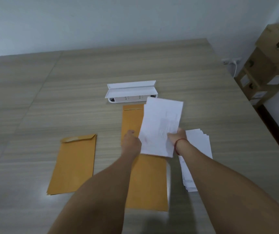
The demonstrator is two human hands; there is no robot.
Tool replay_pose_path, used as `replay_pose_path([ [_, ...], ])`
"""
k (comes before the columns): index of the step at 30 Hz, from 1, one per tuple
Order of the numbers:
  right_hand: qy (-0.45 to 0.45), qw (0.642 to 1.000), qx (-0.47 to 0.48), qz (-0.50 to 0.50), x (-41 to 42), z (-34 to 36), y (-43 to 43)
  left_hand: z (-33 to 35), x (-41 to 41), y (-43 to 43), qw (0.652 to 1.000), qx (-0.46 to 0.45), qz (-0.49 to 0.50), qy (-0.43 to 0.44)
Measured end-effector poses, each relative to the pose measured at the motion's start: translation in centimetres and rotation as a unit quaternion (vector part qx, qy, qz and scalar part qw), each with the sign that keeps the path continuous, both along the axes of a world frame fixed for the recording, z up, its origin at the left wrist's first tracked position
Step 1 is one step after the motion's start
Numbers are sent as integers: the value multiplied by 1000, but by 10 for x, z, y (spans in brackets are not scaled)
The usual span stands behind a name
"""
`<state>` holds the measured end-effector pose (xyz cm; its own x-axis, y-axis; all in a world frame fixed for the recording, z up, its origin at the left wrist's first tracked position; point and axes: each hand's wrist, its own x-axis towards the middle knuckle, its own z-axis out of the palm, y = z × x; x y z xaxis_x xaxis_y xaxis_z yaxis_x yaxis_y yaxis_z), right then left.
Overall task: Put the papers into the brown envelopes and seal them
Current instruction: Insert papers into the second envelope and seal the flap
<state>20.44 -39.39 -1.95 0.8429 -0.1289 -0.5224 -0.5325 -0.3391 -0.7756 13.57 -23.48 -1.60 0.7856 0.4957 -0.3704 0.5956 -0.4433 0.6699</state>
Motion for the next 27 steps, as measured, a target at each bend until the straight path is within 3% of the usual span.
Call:
replay_pose_path([
  [4,-31,995,23,-97,23,5,-1,-14,-7,11,978,123,-155,64],
  [9,-46,991,47,-115,35,7,11,-25,-9,14,940,173,-280,89],
  [22,-18,996,53,-65,29,1,37,-23,9,19,919,181,-329,120],
  [27,-12,995,70,-69,25,1,41,-25,8,19,935,114,-315,117],
])
